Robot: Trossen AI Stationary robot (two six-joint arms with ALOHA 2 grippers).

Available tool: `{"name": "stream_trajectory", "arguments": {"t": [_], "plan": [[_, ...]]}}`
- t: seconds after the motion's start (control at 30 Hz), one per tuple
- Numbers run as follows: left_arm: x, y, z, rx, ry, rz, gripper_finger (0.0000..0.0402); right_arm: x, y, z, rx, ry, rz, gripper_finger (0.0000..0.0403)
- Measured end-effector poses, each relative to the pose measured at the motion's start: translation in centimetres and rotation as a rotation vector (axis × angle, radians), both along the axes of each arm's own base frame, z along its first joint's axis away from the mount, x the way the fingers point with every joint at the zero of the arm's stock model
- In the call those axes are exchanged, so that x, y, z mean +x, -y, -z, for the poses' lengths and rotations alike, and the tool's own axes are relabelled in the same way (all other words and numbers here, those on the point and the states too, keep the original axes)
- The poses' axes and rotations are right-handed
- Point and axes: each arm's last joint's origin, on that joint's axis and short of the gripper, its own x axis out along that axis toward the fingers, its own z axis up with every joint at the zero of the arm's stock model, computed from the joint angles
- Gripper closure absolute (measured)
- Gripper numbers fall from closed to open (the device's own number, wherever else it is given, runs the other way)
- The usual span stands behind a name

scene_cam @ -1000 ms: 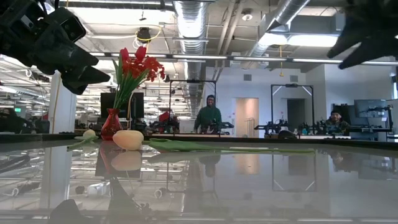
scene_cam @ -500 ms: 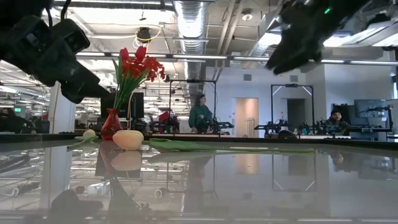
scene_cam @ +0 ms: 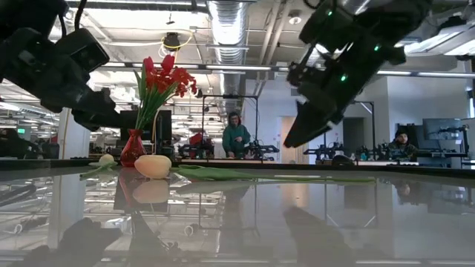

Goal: Sort flowers into vase by color
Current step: Put the right white flower into the transparent yellow vase

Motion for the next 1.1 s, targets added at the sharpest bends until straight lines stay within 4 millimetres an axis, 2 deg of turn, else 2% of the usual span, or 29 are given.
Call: {"name": "stream_trajectory", "arguments": {"t": [0.3, 0.43, 0.67, 0.93, 1.1], "plan": [[-0.1, 0.4, 0.0, 0.035, 0.002, 0.077, 0.0178, 1.3, -2.2, 3.8, 0.049, -0.056, -0.081, 0.0167], [0.0, 0.5, -0.2, 0.049, 0.022, 0.084, 0.0178, 1.4, -3.4, 4.5, 0.051, -0.062, -0.096, 0.0183], [0.0, 0.5, -0.3, 0.068, 0.034, 0.092, 0.0178, 1.0, -4.6, 4.0, 0.011, -0.056, -0.11, 0.02], [0.0, 0.5, -0.3, 0.031, 0.029, 0.082, 0.0178, 1.3, -5.1, 1.3, 0.013, 0.107, -0.11, 0.0211], [0.0, 0.5, -0.3, 0.026, 0.028, 0.08, 0.0178, 1.2, -6.1, 1.2, 0.017, 0.12, -0.151, 0.0211]]}}
